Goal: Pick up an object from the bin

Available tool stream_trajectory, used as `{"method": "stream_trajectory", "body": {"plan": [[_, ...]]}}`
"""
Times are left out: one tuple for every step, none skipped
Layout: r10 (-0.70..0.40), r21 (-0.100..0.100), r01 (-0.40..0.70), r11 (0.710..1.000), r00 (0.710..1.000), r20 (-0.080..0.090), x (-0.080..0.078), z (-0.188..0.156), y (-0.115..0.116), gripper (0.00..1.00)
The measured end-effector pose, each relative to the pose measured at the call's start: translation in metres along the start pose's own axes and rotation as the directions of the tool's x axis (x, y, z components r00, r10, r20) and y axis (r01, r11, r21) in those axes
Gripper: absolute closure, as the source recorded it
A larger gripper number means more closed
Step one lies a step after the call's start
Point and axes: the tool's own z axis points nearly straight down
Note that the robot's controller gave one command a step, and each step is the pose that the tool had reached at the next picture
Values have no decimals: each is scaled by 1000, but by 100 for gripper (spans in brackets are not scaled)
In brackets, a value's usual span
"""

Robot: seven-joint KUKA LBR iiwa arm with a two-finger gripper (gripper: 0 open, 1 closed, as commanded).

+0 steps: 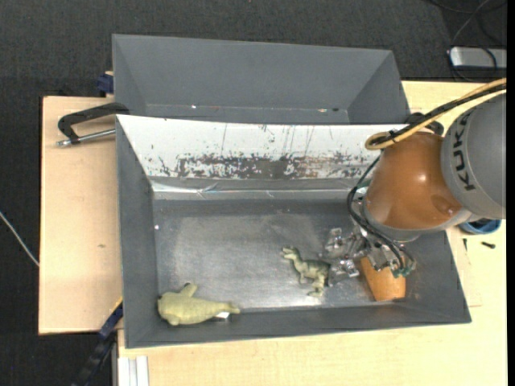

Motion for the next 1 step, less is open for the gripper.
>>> {"method": "stream_trajectory", "body": {"plan": [[-35,4,35,999,999,11,-22,-131,-5,100]]}}
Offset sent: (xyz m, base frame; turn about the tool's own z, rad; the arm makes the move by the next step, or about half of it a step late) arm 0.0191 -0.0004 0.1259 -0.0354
